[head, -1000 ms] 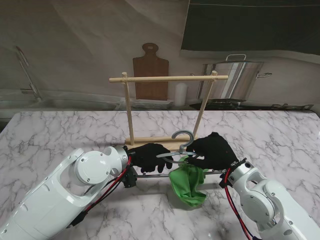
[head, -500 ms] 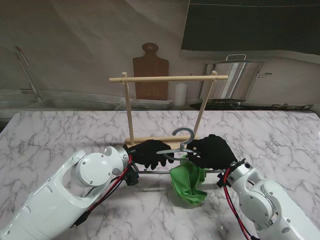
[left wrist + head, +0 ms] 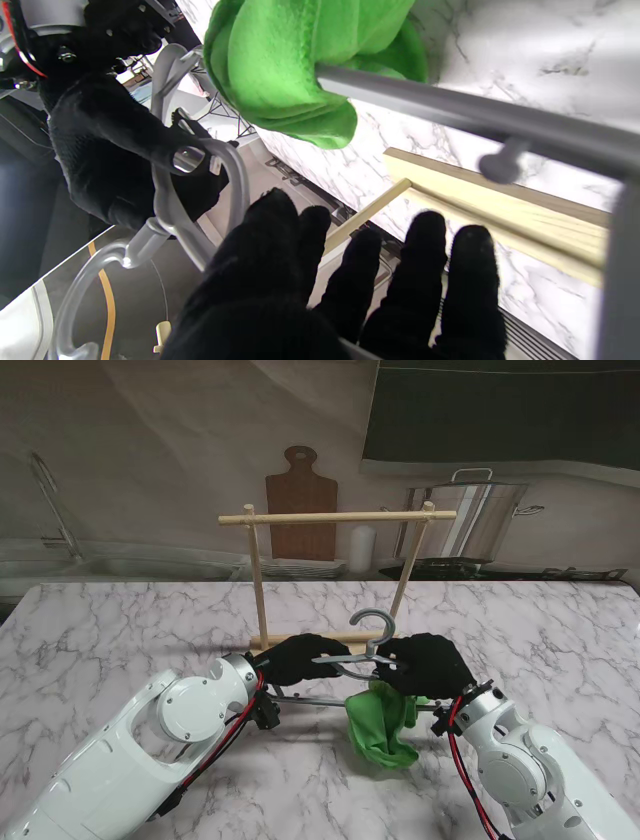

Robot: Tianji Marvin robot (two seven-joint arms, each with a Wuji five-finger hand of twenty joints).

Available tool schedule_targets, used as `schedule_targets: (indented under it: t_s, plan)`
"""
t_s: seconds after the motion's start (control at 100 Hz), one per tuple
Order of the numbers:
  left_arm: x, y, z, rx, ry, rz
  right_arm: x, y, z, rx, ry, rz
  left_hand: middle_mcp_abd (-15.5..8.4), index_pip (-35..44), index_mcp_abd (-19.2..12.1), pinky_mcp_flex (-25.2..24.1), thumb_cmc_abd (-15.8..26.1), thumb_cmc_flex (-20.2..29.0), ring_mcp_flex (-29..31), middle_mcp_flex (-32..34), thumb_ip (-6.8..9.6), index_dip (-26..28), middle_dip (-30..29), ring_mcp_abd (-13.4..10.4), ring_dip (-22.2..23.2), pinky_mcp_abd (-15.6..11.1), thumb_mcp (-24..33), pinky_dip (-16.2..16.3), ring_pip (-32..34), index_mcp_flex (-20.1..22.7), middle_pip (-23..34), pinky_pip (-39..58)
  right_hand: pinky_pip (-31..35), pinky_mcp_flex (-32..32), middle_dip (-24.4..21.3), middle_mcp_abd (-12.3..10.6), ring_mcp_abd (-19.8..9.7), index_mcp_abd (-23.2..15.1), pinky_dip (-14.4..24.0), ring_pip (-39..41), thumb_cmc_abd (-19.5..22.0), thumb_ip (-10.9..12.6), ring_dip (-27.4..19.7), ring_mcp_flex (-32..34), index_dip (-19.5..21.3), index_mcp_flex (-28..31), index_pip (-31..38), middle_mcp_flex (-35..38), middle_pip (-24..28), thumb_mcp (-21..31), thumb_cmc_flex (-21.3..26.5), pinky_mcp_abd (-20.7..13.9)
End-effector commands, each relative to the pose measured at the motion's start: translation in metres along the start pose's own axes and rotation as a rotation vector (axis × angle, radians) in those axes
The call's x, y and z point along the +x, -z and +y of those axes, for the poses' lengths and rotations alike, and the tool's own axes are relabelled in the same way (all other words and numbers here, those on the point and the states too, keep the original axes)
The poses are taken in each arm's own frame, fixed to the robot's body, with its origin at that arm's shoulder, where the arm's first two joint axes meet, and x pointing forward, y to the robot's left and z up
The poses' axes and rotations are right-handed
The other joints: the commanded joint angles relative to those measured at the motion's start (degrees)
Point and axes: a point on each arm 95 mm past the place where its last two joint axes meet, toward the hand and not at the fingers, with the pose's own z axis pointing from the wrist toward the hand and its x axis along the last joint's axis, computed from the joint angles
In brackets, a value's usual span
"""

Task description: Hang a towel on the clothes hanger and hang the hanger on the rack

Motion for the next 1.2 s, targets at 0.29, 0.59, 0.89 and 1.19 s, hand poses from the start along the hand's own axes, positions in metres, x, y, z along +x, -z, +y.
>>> schedule_targets:
  t_s: [0.29, 0.59, 0.89, 1.19]
  plan:
    - [0.007, 0.002, -0.007, 0.08, -0.076, 0.063, -0.005, 0.01, 0.0, -0.007, 0.0, -0.055, 0.89, -9.83, 2.53, -6.83, 4.02, -23.17, -14.06, -19.47, -1.95, -14.25, -11.49, 1.19, -11.09, 0.06, -7.27, -10.54, -9.32, -19.07, -5.93, -23.53, 1.42, 1.9, 0.73, 2.11, -3.57, -2.45, 0.11, 3.21, -1.63, -0.21, 2.31, 2.0, 1.24, 2.1, 0.64, 2.9, -0.94, 3.28, 5.02, -1.17]
    - [0.004, 0.005, -0.012, 0.038, -0.125, 0.058, -0.009, 0.01, 0.004, -0.048, -0.005, -0.096, 1.51, -10.92, 3.96, -4.45, -3.64, -23.68, -13.86, -18.9, -1.91, -19.04, -13.39, 2.0, -12.45, 2.3, -7.17, -11.64, -9.14, -18.92, -5.98, -27.96, 1.86, 2.77, 0.86, 2.05, -3.8, -1.7, 0.18, 4.33, -1.48, -0.16, 2.96, 2.03, 1.27, 2.11, 0.62, 3.38, -1.02, 3.03, 5.23, -1.12]
    - [-0.003, 0.006, -0.011, -0.006, -0.137, 0.039, -0.011, 0.007, 0.005, -0.065, -0.01, -0.117, 1.14, -10.67, 3.73, -3.57, -5.46, -23.0, -13.48, -17.81, -1.73, -20.64, -13.52, 1.38, -12.63, 1.96, -6.74, -12.05, -9.06, -17.91, -5.64, -29.95, 2.06, 3.14, 0.88, 2.0, -3.87, -1.48, 0.15, 4.88, -1.21, -0.08, 3.21, 2.0, 1.27, 2.01, 0.59, 3.51, -1.01, 2.57, 5.48, -1.05]
    - [0.002, 0.032, -0.015, 0.148, -0.148, 0.07, -0.015, 0.005, 0.011, -0.115, 0.006, -0.148, -0.39, -5.53, 2.07, -3.76, 2.11, -15.35, -8.37, -6.01, -1.58, -17.59, -6.84, -1.38, -9.41, 1.18, -6.73, -7.9, -6.73, -10.34, -2.54, -27.25, 4.5, 3.1, 0.52, 1.32, -3.43, -1.16, 1.16, 6.9, -1.1, -0.1, 3.6, 2.06, 1.06, 2.13, 0.62, 4.52, -1.02, 2.47, 4.78, -0.42]
